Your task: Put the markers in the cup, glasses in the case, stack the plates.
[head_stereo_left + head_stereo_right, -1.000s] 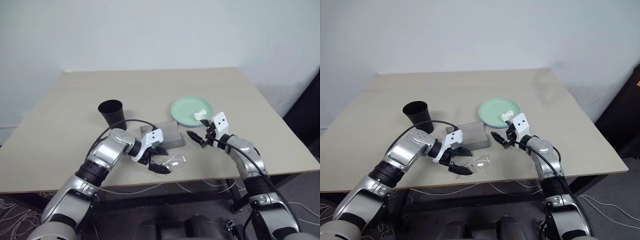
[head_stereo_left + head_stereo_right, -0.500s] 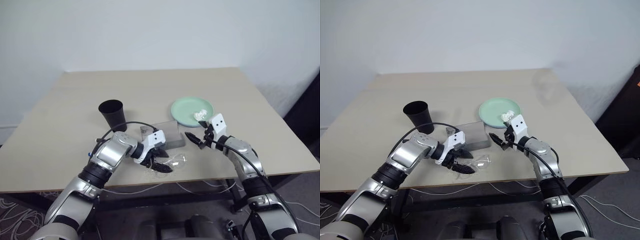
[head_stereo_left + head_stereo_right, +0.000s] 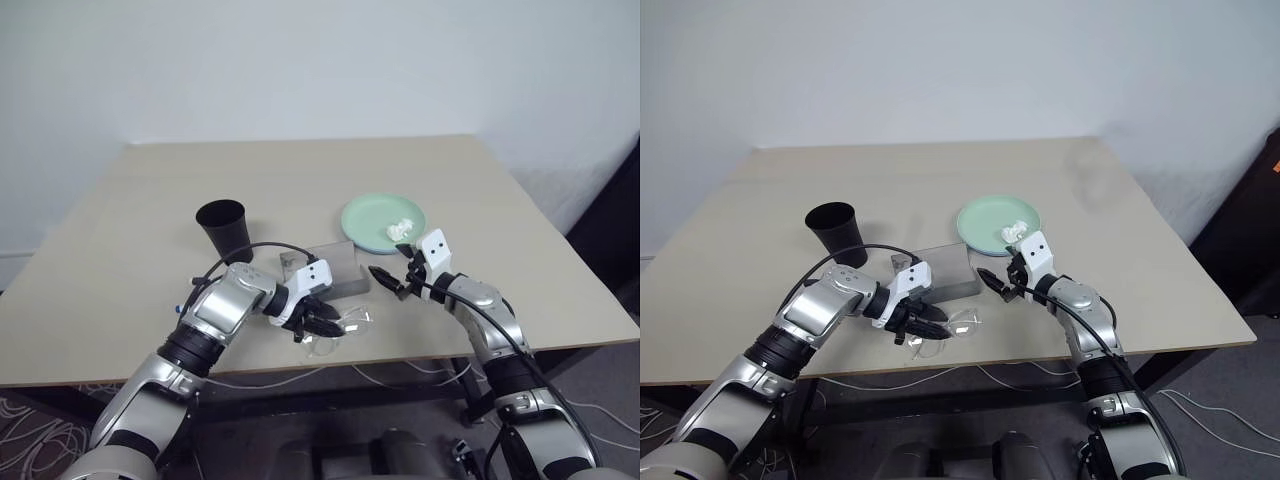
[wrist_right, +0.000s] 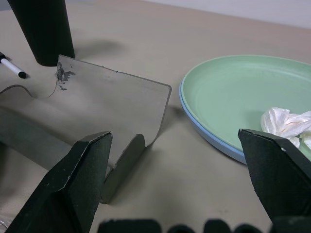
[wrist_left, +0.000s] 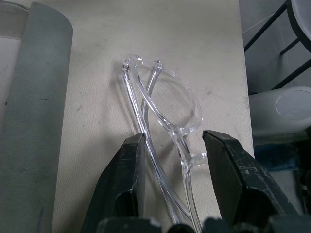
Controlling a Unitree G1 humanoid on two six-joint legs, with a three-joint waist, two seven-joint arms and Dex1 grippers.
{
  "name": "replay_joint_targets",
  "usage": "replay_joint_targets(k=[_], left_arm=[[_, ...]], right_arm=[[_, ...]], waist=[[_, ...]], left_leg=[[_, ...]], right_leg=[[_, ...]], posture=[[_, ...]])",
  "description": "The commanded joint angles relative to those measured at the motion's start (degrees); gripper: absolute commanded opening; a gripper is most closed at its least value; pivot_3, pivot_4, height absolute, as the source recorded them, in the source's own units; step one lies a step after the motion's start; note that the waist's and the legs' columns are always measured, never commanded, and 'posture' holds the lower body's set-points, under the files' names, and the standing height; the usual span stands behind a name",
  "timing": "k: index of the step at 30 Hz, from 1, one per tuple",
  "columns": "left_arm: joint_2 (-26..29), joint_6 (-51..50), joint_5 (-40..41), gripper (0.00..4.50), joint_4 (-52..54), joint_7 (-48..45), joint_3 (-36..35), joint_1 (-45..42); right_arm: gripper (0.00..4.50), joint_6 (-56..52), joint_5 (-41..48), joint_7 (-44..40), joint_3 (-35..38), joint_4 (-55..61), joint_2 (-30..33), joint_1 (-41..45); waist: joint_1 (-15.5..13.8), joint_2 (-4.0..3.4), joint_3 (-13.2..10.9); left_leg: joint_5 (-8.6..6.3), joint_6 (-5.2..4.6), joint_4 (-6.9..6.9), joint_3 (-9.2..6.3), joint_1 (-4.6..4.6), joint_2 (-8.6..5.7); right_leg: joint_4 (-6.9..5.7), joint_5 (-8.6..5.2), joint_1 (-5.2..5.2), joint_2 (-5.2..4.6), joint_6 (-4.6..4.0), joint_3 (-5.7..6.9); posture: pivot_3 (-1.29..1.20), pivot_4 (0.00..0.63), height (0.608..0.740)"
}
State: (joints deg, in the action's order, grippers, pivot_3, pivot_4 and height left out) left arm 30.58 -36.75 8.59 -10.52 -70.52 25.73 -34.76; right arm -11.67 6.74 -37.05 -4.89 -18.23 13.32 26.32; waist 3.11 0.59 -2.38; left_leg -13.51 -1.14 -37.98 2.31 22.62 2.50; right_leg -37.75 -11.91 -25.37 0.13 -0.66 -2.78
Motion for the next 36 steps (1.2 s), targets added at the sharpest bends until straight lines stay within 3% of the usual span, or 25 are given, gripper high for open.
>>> replay_joint_targets(k=[1,2,23,36], left_arm=[[0.16,0.78,-0.31,1.01,1.40,0.01,-0.83,-1.75],[0.16,0.89,-0.19,0.67,1.51,0.01,-1.02,-1.86],[2.42,2.62,2.60,0.67,4.21,-2.66,-5.63,-4.44],[2.72,5.71,-0.29,0.67,5.78,-3.21,-2.02,-1.51]], right_arm=[[4.50,0.70,0.41,0.62,0.35,2.71,-0.02,0.73],[4.50,0.69,0.43,0.60,0.37,2.75,0.03,0.70],[4.50,1.13,0.98,0.74,2.20,1.29,1.41,1.95],[4.50,1.54,0.57,1.19,2.15,0.37,1.16,2.16]], waist=[[0.00,0.00,0.00],[0.00,0.00,0.00],[0.00,0.01,0.00],[0.00,0.01,0.00]], left_leg=[[0.00,0.00,0.00,0.00,-0.01,0.00],[0.00,0.00,0.00,0.00,0.00,0.00],[0.00,0.00,-0.02,0.01,-0.01,0.00],[0.00,0.00,-0.04,0.01,-0.01,0.00]], right_leg=[[0.00,0.00,0.00,0.00,0.00,0.00],[0.00,0.00,0.00,0.00,0.00,0.00],[0.00,0.00,0.02,0.00,0.00,-0.01],[-0.01,0.00,0.02,0.00,0.00,-0.01]], posture=[[0.00,0.000,0.740],[0.00,0.000,0.740],[0.00,0.000,0.740],[0.00,0.000,0.740]])
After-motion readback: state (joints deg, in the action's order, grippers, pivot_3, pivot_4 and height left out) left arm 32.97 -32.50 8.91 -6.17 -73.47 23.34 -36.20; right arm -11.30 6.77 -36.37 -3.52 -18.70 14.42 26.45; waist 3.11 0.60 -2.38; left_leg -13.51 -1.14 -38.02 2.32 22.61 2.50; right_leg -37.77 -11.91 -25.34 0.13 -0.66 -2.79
